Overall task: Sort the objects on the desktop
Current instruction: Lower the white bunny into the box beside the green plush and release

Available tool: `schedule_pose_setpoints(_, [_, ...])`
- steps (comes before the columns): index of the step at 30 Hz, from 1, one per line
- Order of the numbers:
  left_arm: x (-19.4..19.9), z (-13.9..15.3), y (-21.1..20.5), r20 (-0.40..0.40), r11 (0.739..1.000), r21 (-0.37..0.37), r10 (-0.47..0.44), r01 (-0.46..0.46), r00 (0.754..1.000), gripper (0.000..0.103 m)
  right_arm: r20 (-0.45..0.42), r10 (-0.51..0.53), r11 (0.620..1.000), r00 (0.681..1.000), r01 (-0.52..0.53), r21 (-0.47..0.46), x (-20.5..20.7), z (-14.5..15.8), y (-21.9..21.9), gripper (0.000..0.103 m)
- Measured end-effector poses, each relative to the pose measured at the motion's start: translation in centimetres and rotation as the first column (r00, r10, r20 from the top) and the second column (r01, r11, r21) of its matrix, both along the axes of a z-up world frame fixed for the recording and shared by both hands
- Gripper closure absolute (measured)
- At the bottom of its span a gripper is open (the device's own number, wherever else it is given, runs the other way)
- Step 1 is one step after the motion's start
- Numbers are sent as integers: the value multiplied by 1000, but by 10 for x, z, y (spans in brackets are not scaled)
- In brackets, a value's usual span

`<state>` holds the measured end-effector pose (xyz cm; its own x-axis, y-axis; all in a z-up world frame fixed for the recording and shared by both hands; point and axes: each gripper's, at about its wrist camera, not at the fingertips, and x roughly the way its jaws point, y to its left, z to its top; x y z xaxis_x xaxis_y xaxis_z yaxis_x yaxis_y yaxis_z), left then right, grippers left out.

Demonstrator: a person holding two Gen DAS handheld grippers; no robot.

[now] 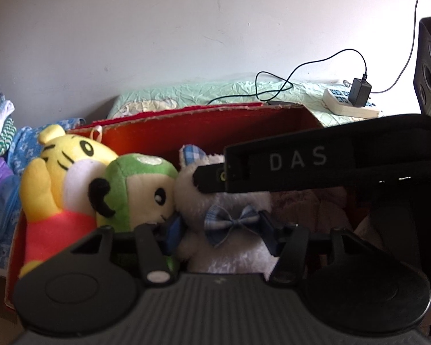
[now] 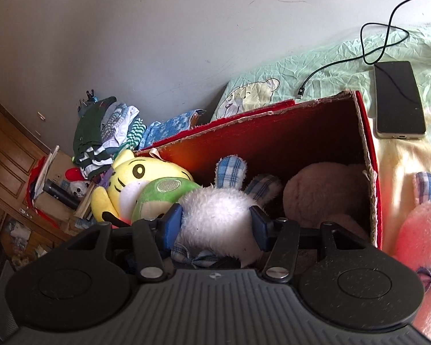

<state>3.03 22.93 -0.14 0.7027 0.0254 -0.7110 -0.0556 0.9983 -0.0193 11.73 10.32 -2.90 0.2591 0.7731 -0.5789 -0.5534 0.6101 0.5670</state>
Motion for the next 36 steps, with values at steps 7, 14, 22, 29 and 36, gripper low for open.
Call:
schedule_pose_setpoints(7, [-2, 7, 3, -9, 999, -40, 5, -5, 1000, 42, 24, -6, 1000, 1000, 6, 12, 0, 7, -6, 41])
schedule_pose_setpoints(14, [-14, 20, 2, 45, 999, -45, 10, -8, 999, 38, 22, -49, 997, 999, 48, 67, -2, 15, -24, 42])
schedule_pose_setpoints(22, [-24, 31, -2, 59, 999, -25, 45, -44, 997, 38, 14, -125, 987, 992, 123, 100, -8, 24, -46, 48])
schedule_pose_setpoints(29, [-29, 32, -18, 35, 996, 48, 74, -75, 997, 34, 5, -185, 978, 983, 183, 102, -15, 31, -77, 47])
schedule_pose_setpoints(36, [-25, 36, -33, -50, 982, 117, 157, -150, 986, 34, 40, -209, 977, 977, 207, 54, -28, 34, -97, 48])
